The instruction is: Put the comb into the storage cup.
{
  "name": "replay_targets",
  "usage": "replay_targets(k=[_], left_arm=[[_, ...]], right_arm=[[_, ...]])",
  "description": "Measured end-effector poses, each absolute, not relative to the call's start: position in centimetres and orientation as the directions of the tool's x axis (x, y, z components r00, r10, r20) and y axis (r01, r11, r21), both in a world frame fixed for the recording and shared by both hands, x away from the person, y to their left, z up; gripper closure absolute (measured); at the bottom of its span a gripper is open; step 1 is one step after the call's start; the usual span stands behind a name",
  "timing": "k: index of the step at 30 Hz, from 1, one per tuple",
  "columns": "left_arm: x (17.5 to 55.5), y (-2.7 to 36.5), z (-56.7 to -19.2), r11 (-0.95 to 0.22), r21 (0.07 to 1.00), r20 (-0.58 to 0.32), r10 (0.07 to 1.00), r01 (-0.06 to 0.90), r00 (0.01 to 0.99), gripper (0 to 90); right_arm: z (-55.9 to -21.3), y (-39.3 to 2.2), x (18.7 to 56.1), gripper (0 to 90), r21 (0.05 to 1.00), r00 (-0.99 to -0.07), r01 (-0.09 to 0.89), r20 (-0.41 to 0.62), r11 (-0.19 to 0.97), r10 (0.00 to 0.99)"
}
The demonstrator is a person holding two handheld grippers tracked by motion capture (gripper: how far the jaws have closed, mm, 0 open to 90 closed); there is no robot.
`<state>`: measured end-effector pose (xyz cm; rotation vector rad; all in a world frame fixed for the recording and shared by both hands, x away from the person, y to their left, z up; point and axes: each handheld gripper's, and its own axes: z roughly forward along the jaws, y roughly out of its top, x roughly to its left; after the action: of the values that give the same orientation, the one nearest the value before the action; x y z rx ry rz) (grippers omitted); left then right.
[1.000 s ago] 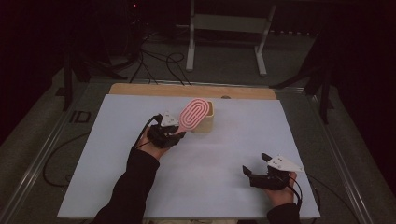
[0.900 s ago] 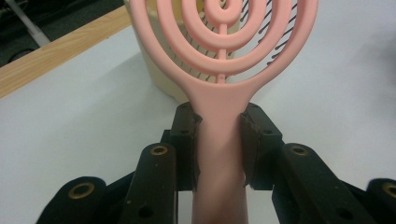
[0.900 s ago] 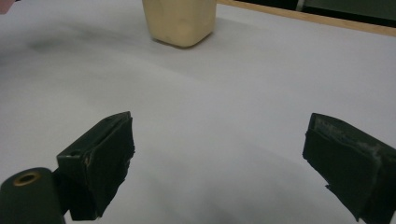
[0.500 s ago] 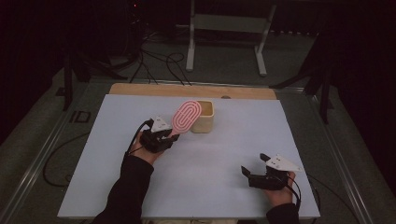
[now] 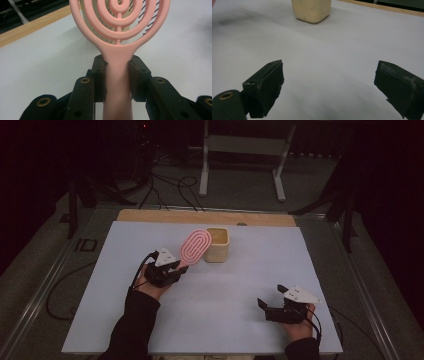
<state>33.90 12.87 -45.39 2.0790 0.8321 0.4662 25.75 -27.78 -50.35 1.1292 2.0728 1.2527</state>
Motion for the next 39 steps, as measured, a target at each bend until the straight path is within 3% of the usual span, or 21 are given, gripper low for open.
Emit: replay_targets(k=[39], left_arm=[[32.97, 12.69, -44.41, -0.432, 0.844, 0.062, 0.668, 0.318, 0.742, 70.1]], right_arm=[[-49.69, -27.61, 26.24, 7.7, 0.885, -0.562, 0.409, 0.052, 0.223, 0.825]])
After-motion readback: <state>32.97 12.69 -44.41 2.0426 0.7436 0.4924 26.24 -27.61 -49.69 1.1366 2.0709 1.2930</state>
